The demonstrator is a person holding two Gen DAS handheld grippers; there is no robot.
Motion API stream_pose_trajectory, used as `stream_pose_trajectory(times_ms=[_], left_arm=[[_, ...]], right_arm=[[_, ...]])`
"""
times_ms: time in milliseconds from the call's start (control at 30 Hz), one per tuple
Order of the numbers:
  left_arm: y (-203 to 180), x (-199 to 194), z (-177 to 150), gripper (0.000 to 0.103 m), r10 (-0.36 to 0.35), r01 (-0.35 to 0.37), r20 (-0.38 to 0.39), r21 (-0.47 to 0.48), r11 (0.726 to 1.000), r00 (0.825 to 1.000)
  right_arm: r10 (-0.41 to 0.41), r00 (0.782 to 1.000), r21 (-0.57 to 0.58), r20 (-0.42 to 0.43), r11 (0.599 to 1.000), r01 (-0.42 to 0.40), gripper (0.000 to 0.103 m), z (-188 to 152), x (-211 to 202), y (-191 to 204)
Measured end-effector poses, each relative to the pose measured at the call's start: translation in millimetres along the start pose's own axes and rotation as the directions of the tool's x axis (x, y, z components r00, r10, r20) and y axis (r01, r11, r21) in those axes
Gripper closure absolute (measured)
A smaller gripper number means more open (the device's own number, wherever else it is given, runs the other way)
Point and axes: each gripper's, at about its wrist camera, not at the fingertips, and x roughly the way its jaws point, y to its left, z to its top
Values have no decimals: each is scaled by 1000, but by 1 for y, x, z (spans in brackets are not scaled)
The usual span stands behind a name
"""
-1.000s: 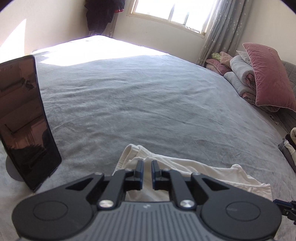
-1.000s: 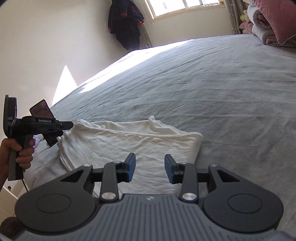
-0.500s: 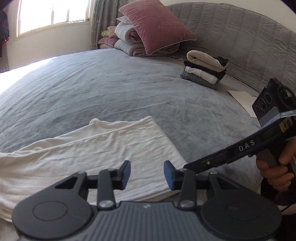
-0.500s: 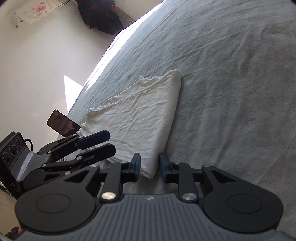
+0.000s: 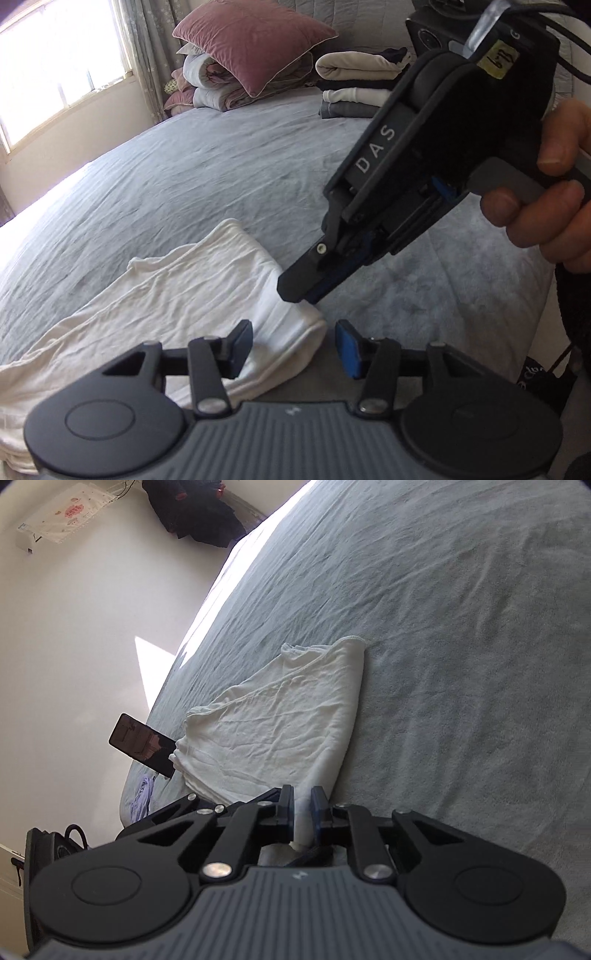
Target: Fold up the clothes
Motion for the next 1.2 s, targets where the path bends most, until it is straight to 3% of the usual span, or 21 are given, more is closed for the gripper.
stream_pose_trajectory(times_ms=[133,333,467,633,700,767,1000,1200], left_arm=[[-2,0,-6,52,32,-32,12,-25,999,999],[-11,-2,-9,55,85,-83,32,-68,994,996],[-13,1,-2,58,113,-114,-19,-115,987,993],[-9,1,8,79,151,-166,-84,-230,959,985],[-7,1,10,85,151,-174,-101,-280,944,983],[-6,0,12,93,148,-176,-108,-328,928,983],[-9,-5,16,97,158,-196,-122,-436,878,980],[-25,-3,32,98,140,-182,-122,-466,866,983]], right_arm=[[-59,998,6,38,998,59,83,3,0,-16],[-27,995,46,100,999,22,74,22,13,-30],[-43,986,33,159,999,38,74,36,28,-30],[-19,983,59,183,998,8,74,47,41,-35],[-23,981,65,190,998,11,87,50,44,-37],[-29,981,103,193,995,10,91,51,44,-42],[4,977,178,215,983,-43,95,50,29,-60],[29,974,188,224,980,-72,96,48,2,-84]])
